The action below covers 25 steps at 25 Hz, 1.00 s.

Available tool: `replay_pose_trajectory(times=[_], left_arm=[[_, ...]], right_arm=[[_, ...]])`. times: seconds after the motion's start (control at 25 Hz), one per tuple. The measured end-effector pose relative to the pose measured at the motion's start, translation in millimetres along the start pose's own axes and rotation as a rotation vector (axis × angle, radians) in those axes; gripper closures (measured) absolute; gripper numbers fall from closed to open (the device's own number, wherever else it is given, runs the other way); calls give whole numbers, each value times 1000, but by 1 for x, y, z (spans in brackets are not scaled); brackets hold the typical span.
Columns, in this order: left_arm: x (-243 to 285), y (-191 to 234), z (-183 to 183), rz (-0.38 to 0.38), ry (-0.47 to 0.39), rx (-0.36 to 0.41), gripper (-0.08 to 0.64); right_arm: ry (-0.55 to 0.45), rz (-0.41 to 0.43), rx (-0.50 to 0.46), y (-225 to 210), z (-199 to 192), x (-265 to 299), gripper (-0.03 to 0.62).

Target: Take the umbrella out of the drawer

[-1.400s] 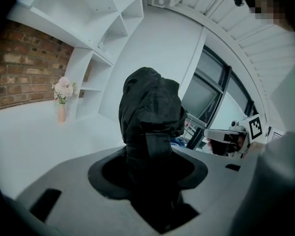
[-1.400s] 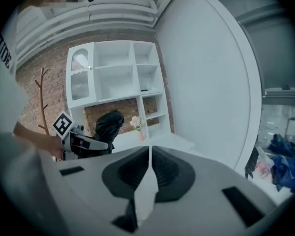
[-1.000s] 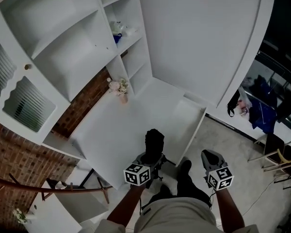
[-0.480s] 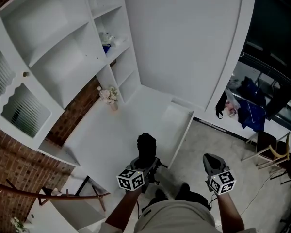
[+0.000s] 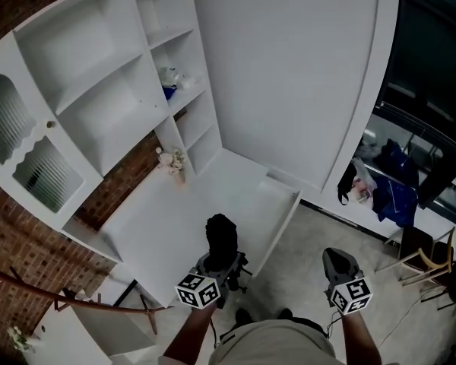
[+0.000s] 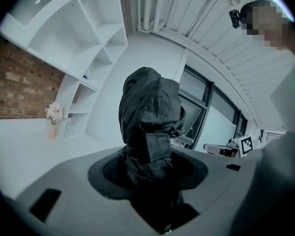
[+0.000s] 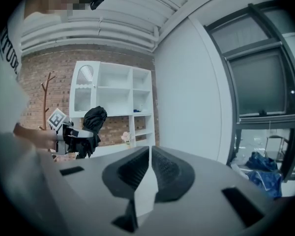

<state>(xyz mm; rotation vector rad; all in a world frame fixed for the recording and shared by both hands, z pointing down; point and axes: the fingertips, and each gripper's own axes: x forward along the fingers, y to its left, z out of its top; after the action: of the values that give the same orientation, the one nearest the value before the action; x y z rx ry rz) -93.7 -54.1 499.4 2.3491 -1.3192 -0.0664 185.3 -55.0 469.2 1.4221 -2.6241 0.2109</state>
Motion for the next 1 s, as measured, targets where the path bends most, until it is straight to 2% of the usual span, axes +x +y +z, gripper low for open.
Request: replay_pose_trajectory(times=[0.24,0.48,1.0], left_arm=[[0,-20,13,33,-58,33,333],[-5,-28,20,61,-85,50,333],[-15,-33,31,71,-115,64,333]], right_arm=[[-44,17,-4,-23,15,-8,558],[-61,62,-30,-24,22,-7,558],[-85,79,-18,-21,29,-2,558]])
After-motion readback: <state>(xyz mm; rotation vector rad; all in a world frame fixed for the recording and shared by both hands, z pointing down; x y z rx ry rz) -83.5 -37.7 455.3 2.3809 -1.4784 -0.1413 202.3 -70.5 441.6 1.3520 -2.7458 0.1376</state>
